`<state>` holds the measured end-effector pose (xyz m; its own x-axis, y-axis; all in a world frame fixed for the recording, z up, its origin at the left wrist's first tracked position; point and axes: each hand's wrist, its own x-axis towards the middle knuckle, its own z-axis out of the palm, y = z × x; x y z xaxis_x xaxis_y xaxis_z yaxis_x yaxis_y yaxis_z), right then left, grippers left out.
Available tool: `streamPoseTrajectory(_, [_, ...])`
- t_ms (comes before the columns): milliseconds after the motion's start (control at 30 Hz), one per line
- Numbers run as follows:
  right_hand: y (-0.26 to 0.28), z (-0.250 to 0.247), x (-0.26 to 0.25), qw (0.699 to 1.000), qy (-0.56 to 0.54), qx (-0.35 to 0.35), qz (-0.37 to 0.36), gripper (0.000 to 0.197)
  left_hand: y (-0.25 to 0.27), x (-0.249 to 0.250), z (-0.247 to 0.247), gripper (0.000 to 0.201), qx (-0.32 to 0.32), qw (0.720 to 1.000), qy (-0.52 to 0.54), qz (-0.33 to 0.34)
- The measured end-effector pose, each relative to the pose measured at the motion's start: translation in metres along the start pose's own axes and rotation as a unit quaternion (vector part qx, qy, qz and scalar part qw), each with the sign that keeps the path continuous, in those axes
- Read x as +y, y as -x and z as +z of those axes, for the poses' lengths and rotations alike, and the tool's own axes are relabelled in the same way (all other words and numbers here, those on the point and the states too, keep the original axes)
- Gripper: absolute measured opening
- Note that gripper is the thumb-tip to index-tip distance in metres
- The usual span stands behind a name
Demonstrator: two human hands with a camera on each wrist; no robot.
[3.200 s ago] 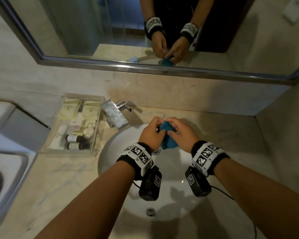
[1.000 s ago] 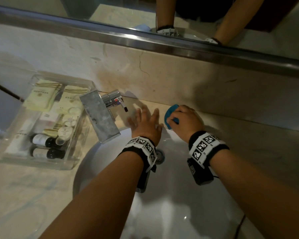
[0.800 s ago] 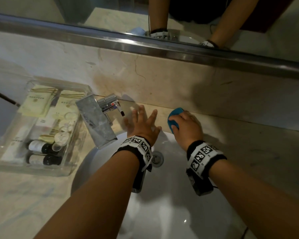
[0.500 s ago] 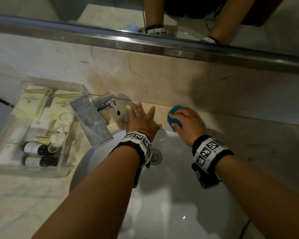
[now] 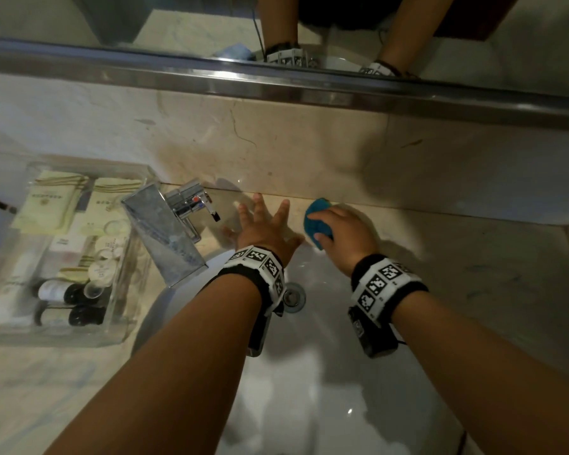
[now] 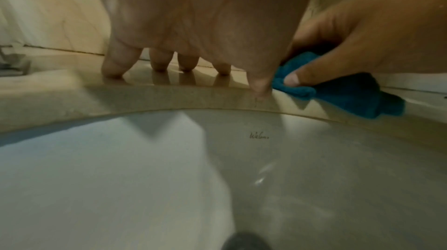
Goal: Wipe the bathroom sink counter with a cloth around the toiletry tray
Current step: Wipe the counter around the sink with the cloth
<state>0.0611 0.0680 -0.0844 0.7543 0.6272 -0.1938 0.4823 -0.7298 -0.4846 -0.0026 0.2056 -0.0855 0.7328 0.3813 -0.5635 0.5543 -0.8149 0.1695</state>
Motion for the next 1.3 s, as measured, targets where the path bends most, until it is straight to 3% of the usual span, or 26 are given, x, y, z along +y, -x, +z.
streamPoseTrajectory(133, [0.009,-0.013,0.032,0.994,0.047,0.040,0.086,0.039,-0.001,0.001,-0.004,0.079,-0.012,1.000,0.005,-0.002])
streamPoseTrajectory(200, [0.009,-0.011,0.033,0.992,0.079,0.038,0.096,0.039,0.000,0.002,-0.004,0.079,-0.010,1.000,0.006,-0.006])
streamPoseTrajectory(400, [-0.006,0.010,-0.006,0.998,0.046,-0.033,-0.034,0.038,0.001,0.007,-0.006,0.080,-0.012,1.000,0.001,-0.025])
streamPoseTrajectory(500, [-0.005,0.004,0.001,0.998,0.024,-0.019,-0.046,0.038,0.000,0.006,-0.004,0.080,-0.007,1.000,0.001,-0.023])
streamPoseTrajectory(633, [0.006,-0.017,0.039,0.995,0.027,0.074,0.068,0.034,0.002,0.004,-0.006,0.080,-0.009,1.000,0.010,-0.018])
streamPoseTrajectory(733, [0.008,-0.024,0.048,0.988,-0.011,0.096,0.121,0.033,0.001,0.006,-0.007,0.083,-0.008,1.000,0.018,-0.018])
streamPoseTrajectory(1033, [0.019,-0.010,0.028,1.000,-0.002,0.000,0.008,0.038,-0.001,0.007,-0.003,0.084,0.003,0.999,0.030,-0.029])
streamPoseTrajectory(1200, [0.018,-0.024,0.057,0.990,-0.017,0.063,0.124,0.034,0.009,0.016,-0.006,0.074,0.030,0.999,-0.019,-0.026])
streamPoseTrajectory(1300, [0.017,-0.019,0.054,0.985,-0.001,0.082,0.152,0.036,0.018,0.034,0.002,0.068,0.071,0.993,-0.058,0.069])
